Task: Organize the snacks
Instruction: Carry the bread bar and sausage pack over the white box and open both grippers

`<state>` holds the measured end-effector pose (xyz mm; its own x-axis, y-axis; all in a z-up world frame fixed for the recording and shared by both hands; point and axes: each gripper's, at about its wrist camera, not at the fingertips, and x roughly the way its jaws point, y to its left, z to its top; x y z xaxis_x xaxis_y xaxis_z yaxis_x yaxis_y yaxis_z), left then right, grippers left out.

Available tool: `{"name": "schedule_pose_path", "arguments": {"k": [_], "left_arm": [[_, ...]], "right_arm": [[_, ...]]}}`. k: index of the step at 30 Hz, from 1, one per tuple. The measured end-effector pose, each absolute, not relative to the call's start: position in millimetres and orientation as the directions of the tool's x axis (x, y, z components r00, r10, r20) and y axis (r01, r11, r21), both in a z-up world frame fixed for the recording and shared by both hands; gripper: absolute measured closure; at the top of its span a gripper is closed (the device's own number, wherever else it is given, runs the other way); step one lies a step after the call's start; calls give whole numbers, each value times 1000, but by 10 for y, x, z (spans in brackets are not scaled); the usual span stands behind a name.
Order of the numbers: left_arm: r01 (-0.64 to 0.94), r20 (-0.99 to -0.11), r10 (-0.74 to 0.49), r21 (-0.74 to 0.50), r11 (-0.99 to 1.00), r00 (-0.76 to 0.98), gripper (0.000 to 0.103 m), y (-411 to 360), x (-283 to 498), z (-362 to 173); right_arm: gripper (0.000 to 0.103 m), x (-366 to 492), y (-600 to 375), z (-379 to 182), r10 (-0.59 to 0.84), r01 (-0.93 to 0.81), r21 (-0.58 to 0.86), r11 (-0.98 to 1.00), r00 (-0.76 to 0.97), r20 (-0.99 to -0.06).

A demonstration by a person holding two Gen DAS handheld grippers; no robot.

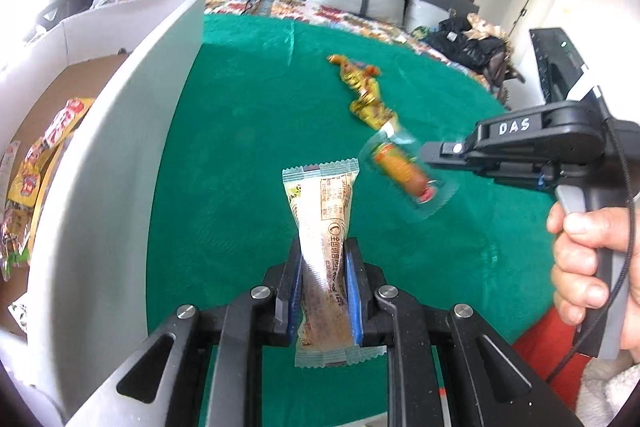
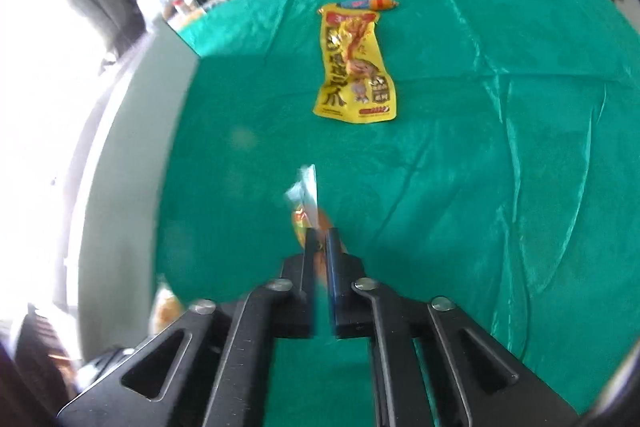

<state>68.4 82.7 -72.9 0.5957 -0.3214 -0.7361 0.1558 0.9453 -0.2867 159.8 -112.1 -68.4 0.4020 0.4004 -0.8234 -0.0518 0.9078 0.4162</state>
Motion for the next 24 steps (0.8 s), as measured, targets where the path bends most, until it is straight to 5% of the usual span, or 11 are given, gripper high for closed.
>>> {"name": "schedule_pose_path", "arguments": {"k": [8, 11, 13, 16, 18, 21, 24], "left_arm": [[143, -725, -314, -289, 946, 613, 85, 935, 597, -627], [133, -727, -312, -295, 946, 611, 85, 991, 563, -654], [128, -724, -312, -298, 946, 615, 85, 1020, 576, -662], [127, -722, -317, -307, 943, 614, 85, 1018, 592, -683], [132, -729, -322, -307, 942, 604, 85, 988, 593, -717], [152, -728, -323, -293, 944, 604, 85, 939, 570, -704], [164, -717, -326, -288, 944, 616, 85, 934, 555, -642]], "right_arm": [[92, 1819, -997, -798, 317, -110, 297, 948, 349, -882], [75, 1837, -914, -828, 218, -186, 157, 970, 381, -898], [51, 1831, -873, -789, 200, -255, 99, 962, 408, -891], [39, 1874, -860, -804, 127, -304, -12, 953, 433, -893], [42, 1950, -869, -930, 125, -323, -1, 946, 371, -920], [77, 2006, -824, -981, 32, -343, -111, 933, 385, -922], [82, 2044, -1027, -843, 123, -278, 15, 961, 376, -918]]}}
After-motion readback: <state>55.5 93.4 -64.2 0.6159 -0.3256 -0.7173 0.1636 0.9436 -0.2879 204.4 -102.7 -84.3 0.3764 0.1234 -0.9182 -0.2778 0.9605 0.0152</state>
